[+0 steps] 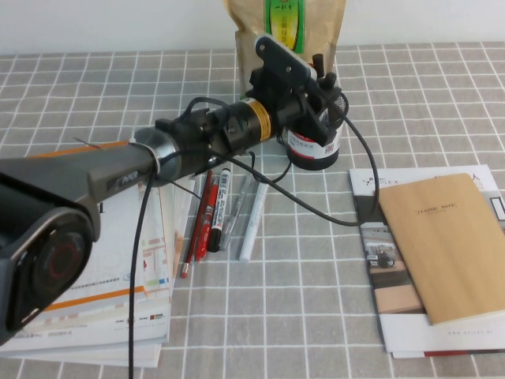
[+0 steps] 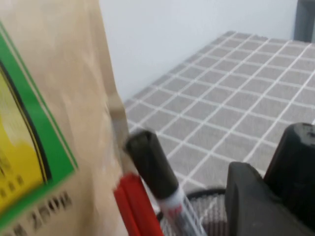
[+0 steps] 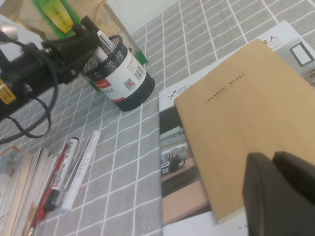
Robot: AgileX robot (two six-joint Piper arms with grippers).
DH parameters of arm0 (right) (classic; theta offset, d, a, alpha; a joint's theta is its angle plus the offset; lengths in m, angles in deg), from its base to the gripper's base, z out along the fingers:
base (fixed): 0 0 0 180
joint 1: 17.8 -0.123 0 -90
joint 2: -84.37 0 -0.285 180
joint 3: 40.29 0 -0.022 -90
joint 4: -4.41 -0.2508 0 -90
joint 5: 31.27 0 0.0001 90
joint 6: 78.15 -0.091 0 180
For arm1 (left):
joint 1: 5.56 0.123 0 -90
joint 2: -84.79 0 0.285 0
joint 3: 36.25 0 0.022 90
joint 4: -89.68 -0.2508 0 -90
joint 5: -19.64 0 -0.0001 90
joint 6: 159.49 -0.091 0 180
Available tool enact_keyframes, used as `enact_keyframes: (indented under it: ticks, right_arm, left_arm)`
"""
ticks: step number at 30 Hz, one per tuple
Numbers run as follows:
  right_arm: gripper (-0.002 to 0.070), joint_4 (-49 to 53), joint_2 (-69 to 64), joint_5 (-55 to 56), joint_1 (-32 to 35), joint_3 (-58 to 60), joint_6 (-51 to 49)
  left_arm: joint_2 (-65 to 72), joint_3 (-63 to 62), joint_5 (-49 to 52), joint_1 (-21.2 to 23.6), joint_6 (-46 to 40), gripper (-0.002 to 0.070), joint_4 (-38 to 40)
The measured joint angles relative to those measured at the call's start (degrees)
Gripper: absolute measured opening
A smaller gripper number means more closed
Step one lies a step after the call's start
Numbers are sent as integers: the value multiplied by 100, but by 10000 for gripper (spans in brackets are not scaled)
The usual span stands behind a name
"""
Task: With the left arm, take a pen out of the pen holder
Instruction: 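Take a marker out of the pen holder and lay it on the table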
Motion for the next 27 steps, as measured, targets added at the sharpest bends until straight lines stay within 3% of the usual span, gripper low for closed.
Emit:
enact_keyframes:
  ticks: [11,15,22,25,27]
  right_arm:
    - [-13,0,0,0,0,0,0]
    - [-13,0,0,0,0,0,0]
    - [-13,0,0,0,0,0,0]
    - [-13,0,0,0,0,0,0]
    - [-13,0,0,0,0,0,0]
  left_arm:
    - [-811,0,0,44,261,122,-290]
    - [-1209,0,213,44,920,122,-358]
    - [-2196,53,1522,44,2126,122,-737]
    - [-2697,262,2090,44,1943,122,-334]
    - [-2958,471,2430,44,1098,122,473]
